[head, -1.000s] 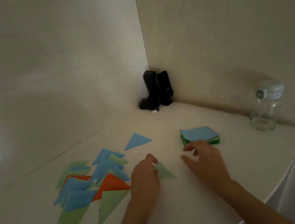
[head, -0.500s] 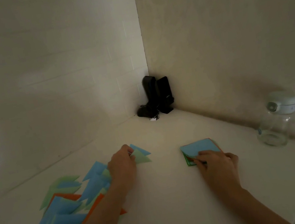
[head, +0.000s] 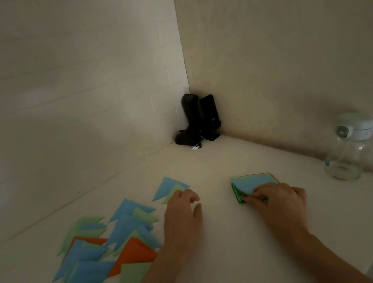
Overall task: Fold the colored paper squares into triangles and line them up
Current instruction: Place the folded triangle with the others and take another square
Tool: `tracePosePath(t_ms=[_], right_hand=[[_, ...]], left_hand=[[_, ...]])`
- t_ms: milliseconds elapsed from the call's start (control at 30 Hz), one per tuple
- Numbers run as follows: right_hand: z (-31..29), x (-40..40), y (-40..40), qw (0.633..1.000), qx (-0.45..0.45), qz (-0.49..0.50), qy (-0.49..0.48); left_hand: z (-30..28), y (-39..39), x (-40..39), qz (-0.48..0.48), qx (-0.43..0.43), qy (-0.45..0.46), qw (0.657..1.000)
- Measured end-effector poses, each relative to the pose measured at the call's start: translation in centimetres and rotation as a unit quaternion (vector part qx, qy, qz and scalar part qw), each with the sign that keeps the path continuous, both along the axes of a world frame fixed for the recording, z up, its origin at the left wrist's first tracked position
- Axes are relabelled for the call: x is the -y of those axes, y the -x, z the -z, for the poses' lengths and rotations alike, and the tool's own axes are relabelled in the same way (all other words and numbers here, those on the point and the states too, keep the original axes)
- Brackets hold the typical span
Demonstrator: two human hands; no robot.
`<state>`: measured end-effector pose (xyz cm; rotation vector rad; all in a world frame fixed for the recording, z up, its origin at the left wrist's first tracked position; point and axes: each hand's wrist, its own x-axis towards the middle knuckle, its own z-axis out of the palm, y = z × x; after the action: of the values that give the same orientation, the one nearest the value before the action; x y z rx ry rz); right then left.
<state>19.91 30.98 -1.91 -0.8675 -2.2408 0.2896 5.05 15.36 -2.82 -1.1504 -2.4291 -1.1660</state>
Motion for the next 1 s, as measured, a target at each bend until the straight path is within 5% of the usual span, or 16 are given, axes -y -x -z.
tracePosePath(t_ms=[167, 300, 567, 1000], right_hand=[[-1.1, 2.6, -0.8, 0.989, -0.1, -0.062, -0.092], [-0.7, 5.9, -0.9, 0.981, -0.083, -0.13, -0.119], [2.5, 8.8, -0.7, 0.984, 0.032, -0.173, -0.006], [2.4, 8.8, -0.1, 0.979, -0.02, -0.186, 0.085]], left_hand=[[1.2, -2.4, 1.6, 0.027, 0.014, 0.024, 0.999], [1.3, -4.5, 3.6, 0.029, 0.034, -0.006, 0.999], [2.3, -5.7, 6.9, 0.103, -0.064, 0.0, 0.993], [3.1, -4.7, 5.3, 0.021, -0.01, 0.009, 1.0]])
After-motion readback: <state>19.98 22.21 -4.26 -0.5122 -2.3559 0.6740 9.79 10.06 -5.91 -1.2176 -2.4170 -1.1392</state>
